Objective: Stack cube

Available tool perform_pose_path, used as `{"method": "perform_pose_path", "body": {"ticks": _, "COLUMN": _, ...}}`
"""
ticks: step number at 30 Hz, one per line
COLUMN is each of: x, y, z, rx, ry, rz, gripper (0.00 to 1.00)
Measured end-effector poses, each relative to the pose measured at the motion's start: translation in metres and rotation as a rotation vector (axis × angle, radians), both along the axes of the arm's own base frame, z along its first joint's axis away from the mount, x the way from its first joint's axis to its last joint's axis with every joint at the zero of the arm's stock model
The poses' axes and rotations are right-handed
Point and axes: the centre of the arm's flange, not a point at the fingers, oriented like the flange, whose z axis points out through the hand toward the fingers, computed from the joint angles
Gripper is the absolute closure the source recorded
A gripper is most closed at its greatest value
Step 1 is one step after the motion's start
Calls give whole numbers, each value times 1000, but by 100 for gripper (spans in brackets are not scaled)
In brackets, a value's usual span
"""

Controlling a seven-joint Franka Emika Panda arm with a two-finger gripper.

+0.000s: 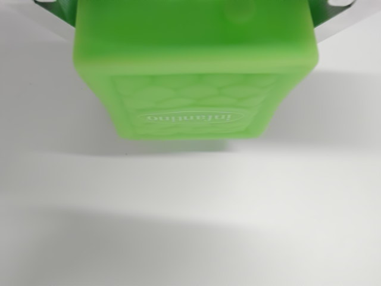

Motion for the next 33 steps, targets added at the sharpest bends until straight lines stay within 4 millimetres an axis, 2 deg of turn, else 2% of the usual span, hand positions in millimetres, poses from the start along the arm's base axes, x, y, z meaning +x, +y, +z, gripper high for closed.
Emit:
{"method": "perform_pose_path", "body": {"ticks": 17, "x": 0, "y": 0, "z": 35, "rx": -2, "ry": -2, "rz": 1, "gripper": 100}}
{"method": "perform_pose_path", "body": {"ticks": 33, "x": 1, "y": 0, "z": 82, "rx": -2, "ry": -5, "rz": 1, "gripper": 100}}
